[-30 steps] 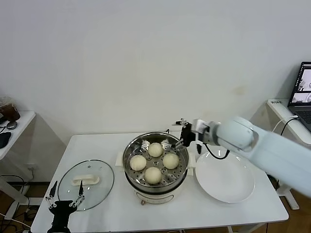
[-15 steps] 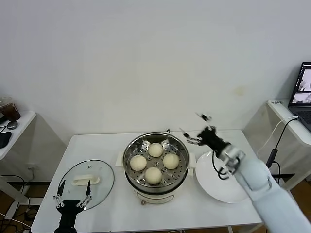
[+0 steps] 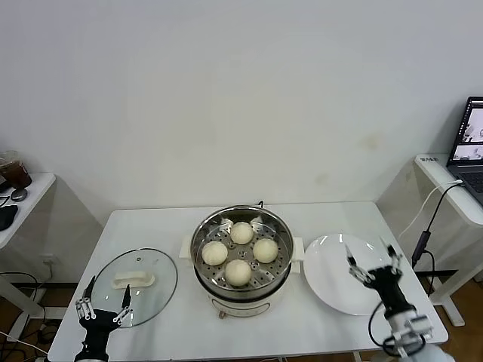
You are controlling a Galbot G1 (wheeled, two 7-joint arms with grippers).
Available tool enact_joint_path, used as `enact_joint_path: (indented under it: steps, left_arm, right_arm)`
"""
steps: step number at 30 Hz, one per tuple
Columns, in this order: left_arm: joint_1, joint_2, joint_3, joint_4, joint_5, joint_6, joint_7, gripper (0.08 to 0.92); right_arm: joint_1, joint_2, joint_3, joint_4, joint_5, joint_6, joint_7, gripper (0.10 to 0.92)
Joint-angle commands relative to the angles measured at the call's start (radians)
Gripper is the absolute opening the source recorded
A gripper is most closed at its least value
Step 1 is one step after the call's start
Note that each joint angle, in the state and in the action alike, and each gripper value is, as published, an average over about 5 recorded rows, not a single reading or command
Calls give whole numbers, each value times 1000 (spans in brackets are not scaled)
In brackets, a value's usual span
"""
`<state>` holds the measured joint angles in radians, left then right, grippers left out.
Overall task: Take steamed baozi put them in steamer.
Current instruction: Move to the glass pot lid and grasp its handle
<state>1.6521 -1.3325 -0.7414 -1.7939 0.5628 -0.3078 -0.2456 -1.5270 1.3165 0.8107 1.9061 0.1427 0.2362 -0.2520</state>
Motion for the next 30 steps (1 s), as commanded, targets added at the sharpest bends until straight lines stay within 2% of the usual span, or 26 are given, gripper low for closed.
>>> enact_joint_path:
  steps: [1, 10, 18, 30]
  left_arm:
    - [-102, 91, -63, 238, 768, -26, -93, 823]
    - [-247, 152, -24, 339, 857, -25, -85, 823]
    - [-377, 172, 2, 439, 880, -23, -82, 823]
    - [-448, 175, 37, 522, 875, -27, -61, 822]
  right_arm:
    - [-135, 139, 134, 12, 41, 31, -3, 823]
    - [-157, 147, 115, 10, 41, 26, -12, 823]
    - [-157, 148, 81, 12, 60, -1, -21, 823]
    - [-155, 148, 71, 1, 46, -6, -28, 823]
